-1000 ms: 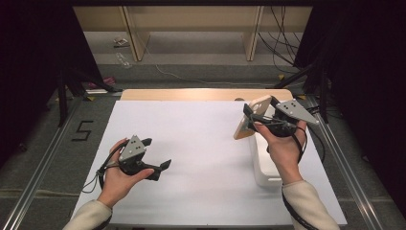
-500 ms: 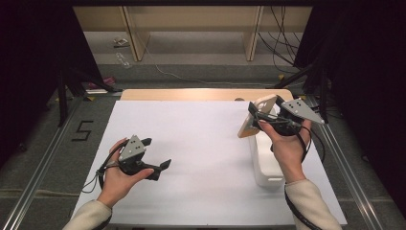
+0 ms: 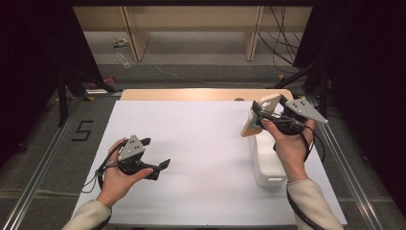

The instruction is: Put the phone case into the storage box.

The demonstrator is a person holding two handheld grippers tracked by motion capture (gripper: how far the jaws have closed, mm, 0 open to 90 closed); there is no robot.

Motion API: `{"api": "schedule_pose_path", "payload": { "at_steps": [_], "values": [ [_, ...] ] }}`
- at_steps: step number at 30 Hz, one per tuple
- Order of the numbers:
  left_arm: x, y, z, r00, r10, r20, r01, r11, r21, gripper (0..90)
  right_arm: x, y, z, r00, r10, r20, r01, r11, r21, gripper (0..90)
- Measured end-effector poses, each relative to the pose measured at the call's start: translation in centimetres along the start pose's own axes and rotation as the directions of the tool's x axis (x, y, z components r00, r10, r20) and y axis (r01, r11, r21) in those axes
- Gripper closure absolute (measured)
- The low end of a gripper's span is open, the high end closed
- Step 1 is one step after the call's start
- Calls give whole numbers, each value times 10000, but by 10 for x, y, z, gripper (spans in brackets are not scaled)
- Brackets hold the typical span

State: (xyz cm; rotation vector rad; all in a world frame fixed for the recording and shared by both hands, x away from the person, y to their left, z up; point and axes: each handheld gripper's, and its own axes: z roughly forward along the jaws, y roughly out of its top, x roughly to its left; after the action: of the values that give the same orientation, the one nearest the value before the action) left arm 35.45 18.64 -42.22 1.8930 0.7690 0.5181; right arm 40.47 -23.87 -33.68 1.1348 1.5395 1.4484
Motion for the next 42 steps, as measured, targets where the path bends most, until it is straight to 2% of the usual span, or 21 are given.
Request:
{"api": "schedule_pose_path", "payload": {
  "at_steps": [10,42],
  "values": [
    [4,-3,-4,9999,-38,-106,38,10000,31,3,-8,1,-2,9997,82,219,-80,9999,-79,118],
    [4,-4,-3,10000,-11,-91,11,10000,58,3,-26,-1,-2,9977,160,651,-155,9998,-84,119]
  ]
}}
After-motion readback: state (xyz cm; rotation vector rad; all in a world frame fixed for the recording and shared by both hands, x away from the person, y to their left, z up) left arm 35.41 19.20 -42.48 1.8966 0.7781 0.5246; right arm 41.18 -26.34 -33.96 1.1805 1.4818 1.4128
